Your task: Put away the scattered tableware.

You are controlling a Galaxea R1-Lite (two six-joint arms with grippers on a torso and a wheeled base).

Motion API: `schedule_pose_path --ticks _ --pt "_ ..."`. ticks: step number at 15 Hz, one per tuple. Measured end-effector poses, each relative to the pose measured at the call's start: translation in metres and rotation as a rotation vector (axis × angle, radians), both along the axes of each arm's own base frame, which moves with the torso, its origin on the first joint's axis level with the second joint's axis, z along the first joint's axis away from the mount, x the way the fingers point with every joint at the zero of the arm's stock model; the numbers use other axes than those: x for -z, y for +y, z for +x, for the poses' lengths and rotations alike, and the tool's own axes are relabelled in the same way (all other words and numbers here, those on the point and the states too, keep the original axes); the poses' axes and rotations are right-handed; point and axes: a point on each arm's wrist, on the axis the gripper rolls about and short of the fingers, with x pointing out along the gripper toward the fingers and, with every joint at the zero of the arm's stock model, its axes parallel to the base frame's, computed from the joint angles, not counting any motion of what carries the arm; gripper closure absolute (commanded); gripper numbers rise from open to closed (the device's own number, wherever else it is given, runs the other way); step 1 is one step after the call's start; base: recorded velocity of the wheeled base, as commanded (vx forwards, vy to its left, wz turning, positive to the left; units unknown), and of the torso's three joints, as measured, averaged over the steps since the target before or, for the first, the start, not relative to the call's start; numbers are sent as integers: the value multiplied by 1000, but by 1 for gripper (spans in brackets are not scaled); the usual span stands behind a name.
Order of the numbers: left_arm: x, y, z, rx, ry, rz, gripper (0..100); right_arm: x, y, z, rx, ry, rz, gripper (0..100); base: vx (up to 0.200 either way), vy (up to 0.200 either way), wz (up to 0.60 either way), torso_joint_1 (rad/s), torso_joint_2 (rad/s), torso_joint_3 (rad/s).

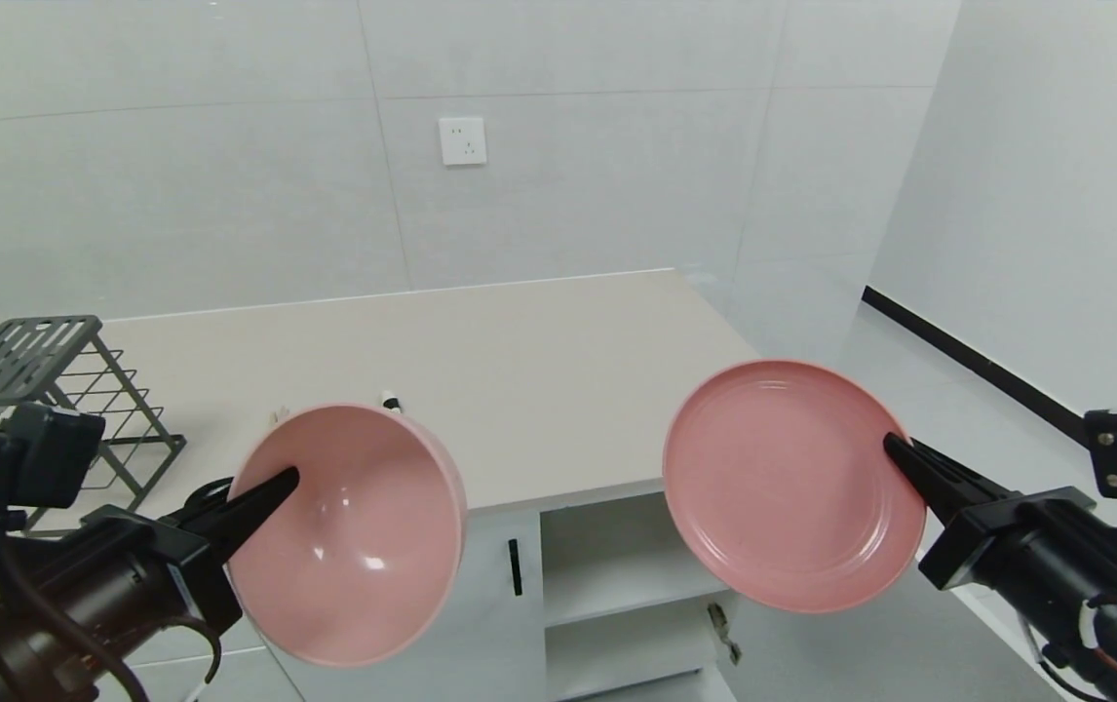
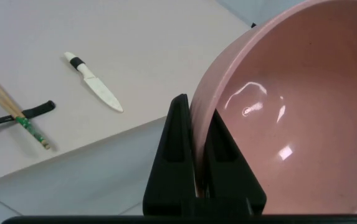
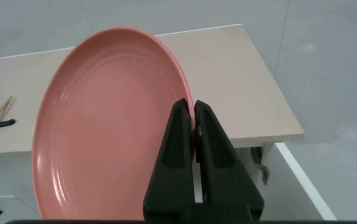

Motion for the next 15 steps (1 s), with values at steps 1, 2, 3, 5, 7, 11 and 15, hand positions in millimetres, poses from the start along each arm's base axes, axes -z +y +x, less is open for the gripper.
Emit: schedule_pose_path --ticks 1,2,3,5,7,11,15 --pt "0 0 0 0 1 -1 100 0 0 0 -2 -3 1 100 0 0 0 -71 85 66" --pt "0 0 0 1 3 0 100 0 0 0 -2 -2 1 100 0 0 0 -129 305 159" --pt "1 0 1 1 7 2 100 0 1 -1 -9 2 -1 100 0 0 0 -159 422 198" --pt "1 -1 1 0 11 2 100 0 3 -2 -19 3 1 100 0 0 0 -229 510 261" --pt "2 -1 2 1 14 3 100 0 3 -2 -20 3 1 100 0 0 0 -256 549 303" --pt "4 0 1 2 16 7 100 0 3 -2 -20 3 1 100 0 0 0 -254 549 287" --pt "5 0 0 3 22 9 100 0 3 -2 -20 2 1 100 0 0 0 -238 526 282"
